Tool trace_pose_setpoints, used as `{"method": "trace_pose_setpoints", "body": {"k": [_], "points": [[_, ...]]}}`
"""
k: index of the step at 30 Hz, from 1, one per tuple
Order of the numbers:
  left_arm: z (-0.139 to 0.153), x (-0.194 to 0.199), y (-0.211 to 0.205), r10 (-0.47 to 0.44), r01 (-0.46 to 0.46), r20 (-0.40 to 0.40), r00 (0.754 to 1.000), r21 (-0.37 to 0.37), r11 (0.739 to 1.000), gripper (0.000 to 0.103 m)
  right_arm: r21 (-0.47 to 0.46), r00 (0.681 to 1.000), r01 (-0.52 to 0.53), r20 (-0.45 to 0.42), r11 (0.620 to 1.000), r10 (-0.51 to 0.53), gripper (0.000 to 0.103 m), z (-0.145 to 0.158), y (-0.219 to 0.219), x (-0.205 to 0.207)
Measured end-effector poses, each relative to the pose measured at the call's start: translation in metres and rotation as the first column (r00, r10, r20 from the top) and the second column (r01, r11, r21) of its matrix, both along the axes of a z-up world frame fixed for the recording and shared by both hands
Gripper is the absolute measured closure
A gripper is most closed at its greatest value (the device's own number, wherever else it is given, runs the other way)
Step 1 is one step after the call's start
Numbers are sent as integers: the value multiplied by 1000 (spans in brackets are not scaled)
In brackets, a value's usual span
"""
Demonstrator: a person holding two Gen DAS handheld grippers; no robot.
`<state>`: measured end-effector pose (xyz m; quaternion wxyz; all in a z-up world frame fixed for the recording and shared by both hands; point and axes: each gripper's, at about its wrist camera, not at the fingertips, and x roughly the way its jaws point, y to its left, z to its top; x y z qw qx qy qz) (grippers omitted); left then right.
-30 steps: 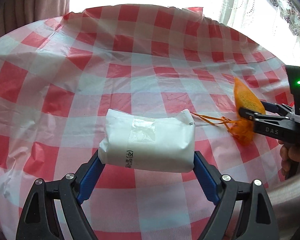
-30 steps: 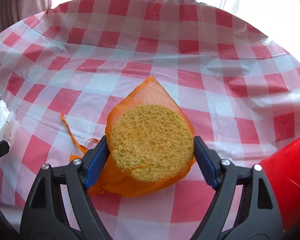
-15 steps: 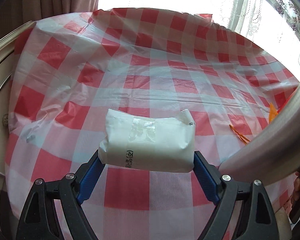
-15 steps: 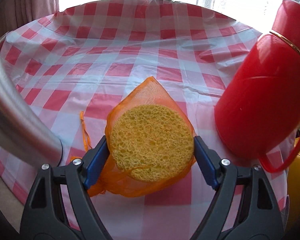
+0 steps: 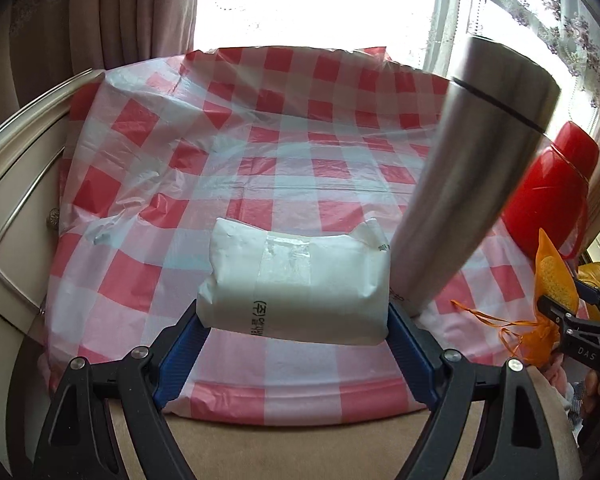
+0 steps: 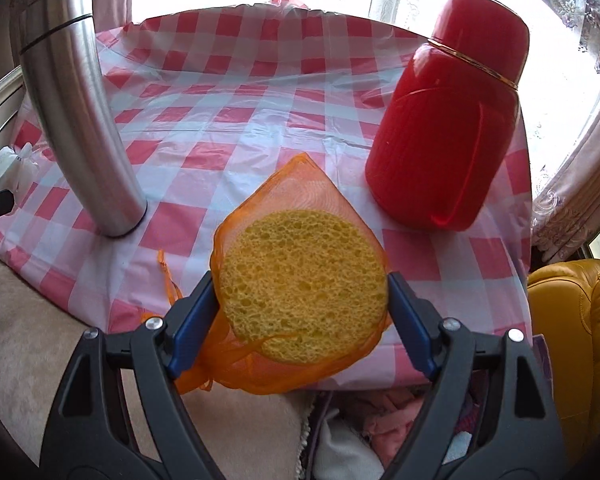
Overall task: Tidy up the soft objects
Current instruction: 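Carry the sponge bag and tissue packet over the white box and release both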
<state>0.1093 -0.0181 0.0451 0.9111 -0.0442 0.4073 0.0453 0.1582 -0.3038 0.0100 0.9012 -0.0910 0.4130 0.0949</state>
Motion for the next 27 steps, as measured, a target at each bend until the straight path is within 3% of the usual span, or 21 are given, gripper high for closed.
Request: {"method": "trace_pose_setpoints", "body": {"k": [12, 21, 27], "points": [[11, -33, -87, -206, 206, -5, 978, 7, 978, 16, -19, 998, 68, -17, 998, -68, 19, 7, -59, -66], [11, -51, -160, -355, 356, -31, 934, 22, 934, 16, -42, 987, 159, -21, 986, -160, 19, 10, -119, -109], [4, -65, -214, -456, 458, -65, 887, 18, 889, 16, -54, 971, 236, -21, 970, -238, 19, 11, -162, -128]]}}
